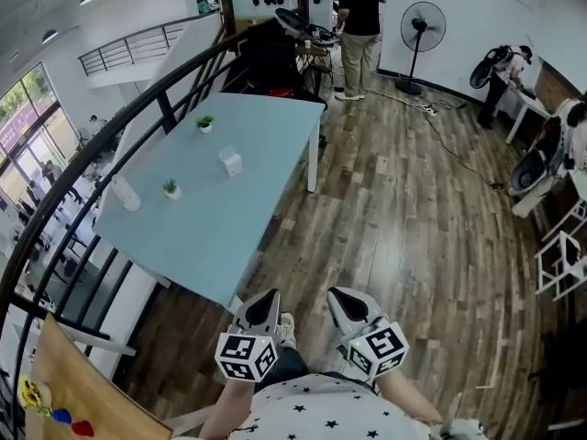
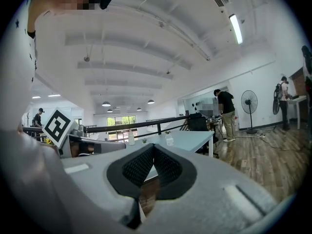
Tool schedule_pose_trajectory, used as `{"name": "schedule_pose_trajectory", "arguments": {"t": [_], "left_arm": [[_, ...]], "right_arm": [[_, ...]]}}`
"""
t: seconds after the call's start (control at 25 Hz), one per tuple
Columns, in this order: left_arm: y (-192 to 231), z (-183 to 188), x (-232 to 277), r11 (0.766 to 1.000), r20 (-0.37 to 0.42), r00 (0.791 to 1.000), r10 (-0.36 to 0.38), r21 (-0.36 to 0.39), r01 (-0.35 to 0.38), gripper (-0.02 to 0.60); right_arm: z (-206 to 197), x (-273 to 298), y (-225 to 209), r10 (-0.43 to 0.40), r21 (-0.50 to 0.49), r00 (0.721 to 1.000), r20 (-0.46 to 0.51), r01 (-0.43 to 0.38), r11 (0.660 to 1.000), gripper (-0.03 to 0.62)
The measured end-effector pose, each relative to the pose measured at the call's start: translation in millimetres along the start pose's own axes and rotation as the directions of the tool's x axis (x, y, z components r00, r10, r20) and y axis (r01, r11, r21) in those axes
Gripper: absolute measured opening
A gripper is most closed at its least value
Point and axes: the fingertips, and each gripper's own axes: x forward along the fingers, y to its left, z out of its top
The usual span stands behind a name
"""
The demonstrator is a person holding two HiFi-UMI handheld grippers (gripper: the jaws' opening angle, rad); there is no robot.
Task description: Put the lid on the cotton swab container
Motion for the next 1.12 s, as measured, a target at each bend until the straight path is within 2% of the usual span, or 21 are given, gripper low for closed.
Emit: {"name": "schedule_pose_trajectory", "arguments": {"t": [0.44, 1.12], "left_arm": [[57.8, 13.9, 58.1, 1.0, -0.009, 1.0, 0.014, -0.023, -0.014, 0.002], [169.0, 83.2, 176.2, 0.999, -0.022, 0.999, 0.034, 0.015, -0.033, 0.002]], "right_arm": [[5.2, 77.1, -34.9, 0.029, 0.026, 0.999, -0.019, -0.028, 0.999, 0.006], [45.8, 234.9, -105.6, 0.05, 0.069, 0.999, -0.022, -0.048, 0.996, 0.006]]}}
